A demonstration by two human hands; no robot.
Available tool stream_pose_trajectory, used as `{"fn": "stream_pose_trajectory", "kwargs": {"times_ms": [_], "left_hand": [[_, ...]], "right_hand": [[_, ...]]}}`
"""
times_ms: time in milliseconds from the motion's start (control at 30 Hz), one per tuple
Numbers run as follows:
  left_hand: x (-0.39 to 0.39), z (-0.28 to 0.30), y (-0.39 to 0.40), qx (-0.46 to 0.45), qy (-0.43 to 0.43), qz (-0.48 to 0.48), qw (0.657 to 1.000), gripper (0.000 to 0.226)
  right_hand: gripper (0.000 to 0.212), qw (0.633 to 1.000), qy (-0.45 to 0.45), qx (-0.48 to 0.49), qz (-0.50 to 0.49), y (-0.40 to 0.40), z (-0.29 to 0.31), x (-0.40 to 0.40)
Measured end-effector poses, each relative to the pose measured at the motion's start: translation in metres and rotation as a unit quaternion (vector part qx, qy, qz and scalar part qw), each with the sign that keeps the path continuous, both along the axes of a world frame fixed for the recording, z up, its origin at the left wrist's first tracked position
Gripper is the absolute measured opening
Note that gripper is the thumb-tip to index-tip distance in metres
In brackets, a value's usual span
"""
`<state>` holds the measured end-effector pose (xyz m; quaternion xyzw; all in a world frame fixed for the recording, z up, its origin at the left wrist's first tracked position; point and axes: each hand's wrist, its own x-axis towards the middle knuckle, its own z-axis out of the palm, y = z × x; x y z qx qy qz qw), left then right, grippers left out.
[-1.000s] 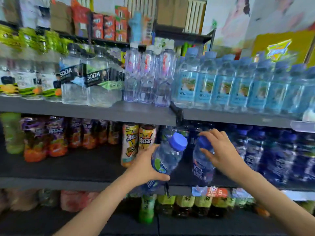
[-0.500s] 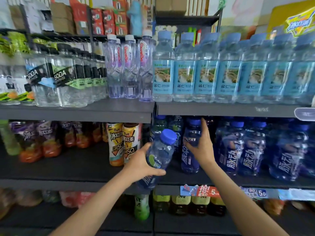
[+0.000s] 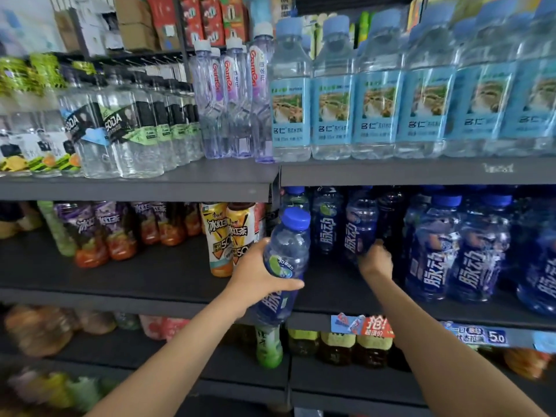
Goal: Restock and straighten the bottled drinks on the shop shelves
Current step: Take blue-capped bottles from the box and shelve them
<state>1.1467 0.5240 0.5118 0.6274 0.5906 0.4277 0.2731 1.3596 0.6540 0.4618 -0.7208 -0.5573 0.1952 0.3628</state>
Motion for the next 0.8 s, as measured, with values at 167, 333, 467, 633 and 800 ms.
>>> {"fn": "stream_pose_trajectory", "kwargs": {"times_ms": [167,333,467,633,800], "left_hand": [[0.022,0.005,0.012,-0.025,0.031,-0.015,0.999,0.065],[0.075,0.005,0.036,-0.009,0.018,-0.010,1.000,0.061],[0.117,-0.002,0.063,-0.005,-0.030,0.028,0.999,0.078],[0.140,0.001,0.086,-0.017,-0.004,0.022,1.000,0.077],[0.112,-0.006,0.061,-0.049,-0.025,-0.023,0.998,0.082]], "right_hand": [[0.051,0.990,0.016,0.113,0.078,-0.030,0.008,0.002],[0.042,0.970,0.002,0.205,0.128,-0.074,0.027,0.027],[0.041,0.968,-0.026,0.209,0.135,-0.093,0.036,0.049],[0.037,0.975,-0.028,0.186,0.114,-0.107,0.026,0.060],[0.036,0.969,-0.042,0.221,0.102,-0.125,0.031,0.046]]}}
